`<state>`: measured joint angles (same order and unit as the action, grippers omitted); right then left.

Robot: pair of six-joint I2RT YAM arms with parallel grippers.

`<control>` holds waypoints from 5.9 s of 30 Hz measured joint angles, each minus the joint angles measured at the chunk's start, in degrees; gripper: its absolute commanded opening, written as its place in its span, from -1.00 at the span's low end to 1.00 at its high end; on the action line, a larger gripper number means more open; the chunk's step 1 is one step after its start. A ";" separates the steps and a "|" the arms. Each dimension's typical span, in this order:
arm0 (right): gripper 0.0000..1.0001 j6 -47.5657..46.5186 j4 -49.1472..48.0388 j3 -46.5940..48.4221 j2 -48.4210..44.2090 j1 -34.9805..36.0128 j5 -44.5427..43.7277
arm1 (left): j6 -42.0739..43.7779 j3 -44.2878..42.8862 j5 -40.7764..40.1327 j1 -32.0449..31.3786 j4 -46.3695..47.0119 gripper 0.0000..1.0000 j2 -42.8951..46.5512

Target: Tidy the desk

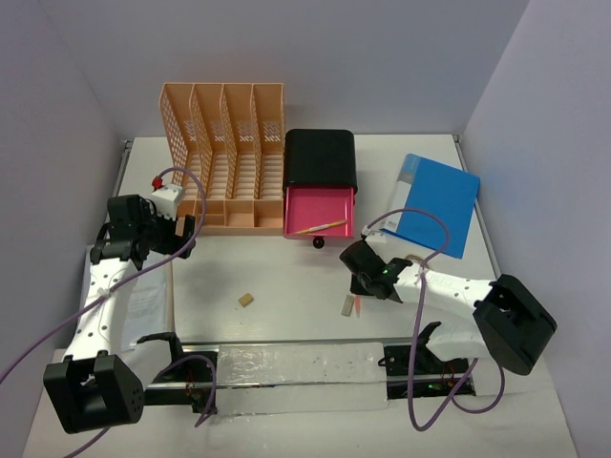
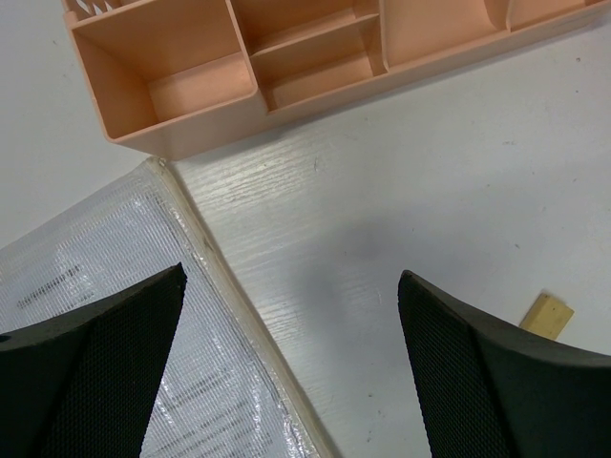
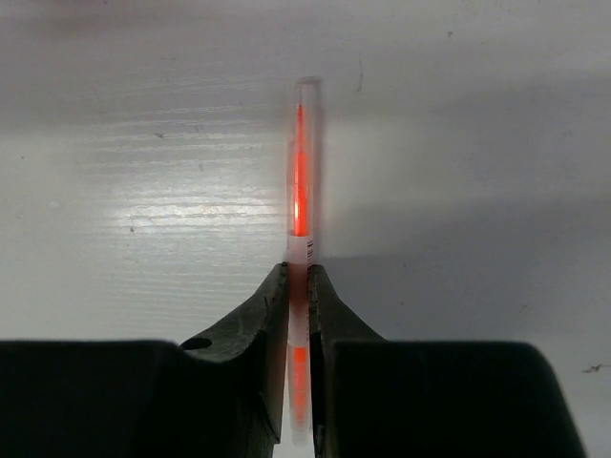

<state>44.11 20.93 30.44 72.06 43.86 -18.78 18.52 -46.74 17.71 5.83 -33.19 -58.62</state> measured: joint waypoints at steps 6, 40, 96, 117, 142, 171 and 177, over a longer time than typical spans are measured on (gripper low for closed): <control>-1.00 2.10 5.68 -0.04 -6.21 -0.66 -2.53 | 0.06 0.00 0.12 0.25 0.00 0.96 -0.07; -1.00 -85.55 -14.54 27.32 3.69 -0.49 11.33 | -0.02 1.36 0.97 0.34 0.93 0.96 0.37; 0.05 -8.75 0.55 27.38 -2.60 15.19 -20.18 | 0.70 6.83 -7.77 0.39 -0.76 0.96 10.37; 0.16 7.98 -3.90 19.63 9.70 18.25 -25.74 | -1.42 9.99 -11.80 0.39 -0.84 0.91 15.24; -0.33 4.05 -13.10 17.53 10.02 13.13 -25.76 | -1.64 10.01 -12.60 0.39 -0.86 0.91 14.83; -0.28 -6.99 -19.50 27.49 16.79 4.69 -23.45 | -3.11 9.98 -12.58 0.39 -0.35 0.87 11.64; -0.28 -10.49 -21.20 32.56 21.88 1.05 -21.30 | -3.72 9.21 -12.01 0.39 0.51 0.83 10.89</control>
<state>33.62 -0.27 63.00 93.94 44.92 -40.08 14.80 -37.54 5.70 6.22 -32.68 -47.73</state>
